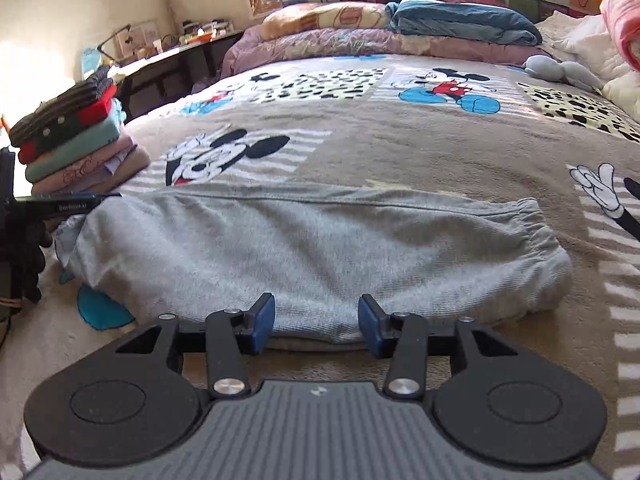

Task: Fold clothes

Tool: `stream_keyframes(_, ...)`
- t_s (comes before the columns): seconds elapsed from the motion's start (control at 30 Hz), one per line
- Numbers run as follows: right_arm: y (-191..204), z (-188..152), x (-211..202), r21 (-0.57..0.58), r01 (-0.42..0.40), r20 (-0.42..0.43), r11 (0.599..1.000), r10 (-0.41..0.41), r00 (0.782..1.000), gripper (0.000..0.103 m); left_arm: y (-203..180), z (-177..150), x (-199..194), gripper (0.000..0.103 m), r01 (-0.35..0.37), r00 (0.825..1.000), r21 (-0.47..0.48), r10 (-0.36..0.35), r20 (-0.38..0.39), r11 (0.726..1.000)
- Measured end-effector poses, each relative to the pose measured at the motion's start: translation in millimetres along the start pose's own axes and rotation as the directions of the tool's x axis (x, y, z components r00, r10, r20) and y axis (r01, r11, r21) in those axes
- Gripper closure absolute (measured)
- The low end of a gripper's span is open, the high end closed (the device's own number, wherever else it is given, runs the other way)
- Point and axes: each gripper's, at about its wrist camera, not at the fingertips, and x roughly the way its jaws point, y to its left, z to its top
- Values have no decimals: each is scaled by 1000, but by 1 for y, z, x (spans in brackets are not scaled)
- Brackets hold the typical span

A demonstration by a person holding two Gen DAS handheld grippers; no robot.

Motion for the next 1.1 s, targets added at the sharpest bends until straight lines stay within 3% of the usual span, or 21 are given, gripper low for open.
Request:
stream_keyframes(0.2, 10, 3, -5, -58, 16, 24, 998, -14, 1000, 54, 17, 3, -10, 48, 42, 999, -76, -40, 22, 996)
stream_keyframes(0.23, 12, 4, -3, -61, 15, 21, 998, -14, 1000, 54, 25, 3, -12, 48, 66, 998, -124, -64, 25, 990)
stream_keyframes(0.33, 26, 20, 9, -99, -14, 16, 995, 15, 1000, 54, 50, -1, -15, 48, 163, 986, -256, -164, 15, 953)
stream_keyframes(0.43, 45, 48, 32, -165, -46, -12, 985, 45, 999, 51, 65, -5, -16, 48, 197, 979, -339, -203, 18, 920)
stream_keyframes(0.6, 80, 95, 87, -289, -125, -97, 949, 101, 990, 48, 70, -8, -15, 48, 312, 943, -383, -333, 13, 869)
stream_keyframes(0.67, 89, 104, 111, -321, -157, -137, 934, 118, 984, 48, 56, -8, -23, 51, 311, 948, -256, -316, 20, 915)
stream_keyframes(0.7, 92, 106, 122, -333, -169, -162, 928, 120, 979, 48, 49, -9, -27, 61, 307, 951, -190, -309, 24, 932)
stream_keyframes(0.73, 95, 106, 133, -348, -173, -185, 921, 114, 976, 48, 42, -9, -31, 72, 302, 953, -124, -301, 29, 945)
stream_keyframes(0.8, 100, 102, 148, -375, -183, -213, 909, 107, 971, 48, 27, -10, -38, 77, 286, 957, 10, -287, 40, 958)
stream_keyframes(0.87, 103, 97, 150, -388, -206, -215, 898, 129, 968, 64, 13, -11, -46, 79, 264, 960, 144, -274, 54, 954)
stream_keyframes(0.9, 106, 95, 148, -409, -212, -208, 888, 135, 969, 77, 6, -11, -50, 93, 251, 961, 209, -268, 61, 945)
stream_keyframes(0.93, 110, 92, 144, -437, -214, -198, 874, 138, 970, 85, 3, -14, -55, 94, 250, 958, 266, -278, 71, 931)
stream_keyframes(1.03, 120, 83, 132, -527, -207, -176, 824, 132, 975, 96, -4, -24, -65, 97, 256, 947, 398, -311, 80, 881)
stream_keyframes(1.1, 124, 80, 127, -557, -197, -164, 807, 125, 978, 100, 3, -25, -64, 98, 262, 947, 372, -312, 78, 890)
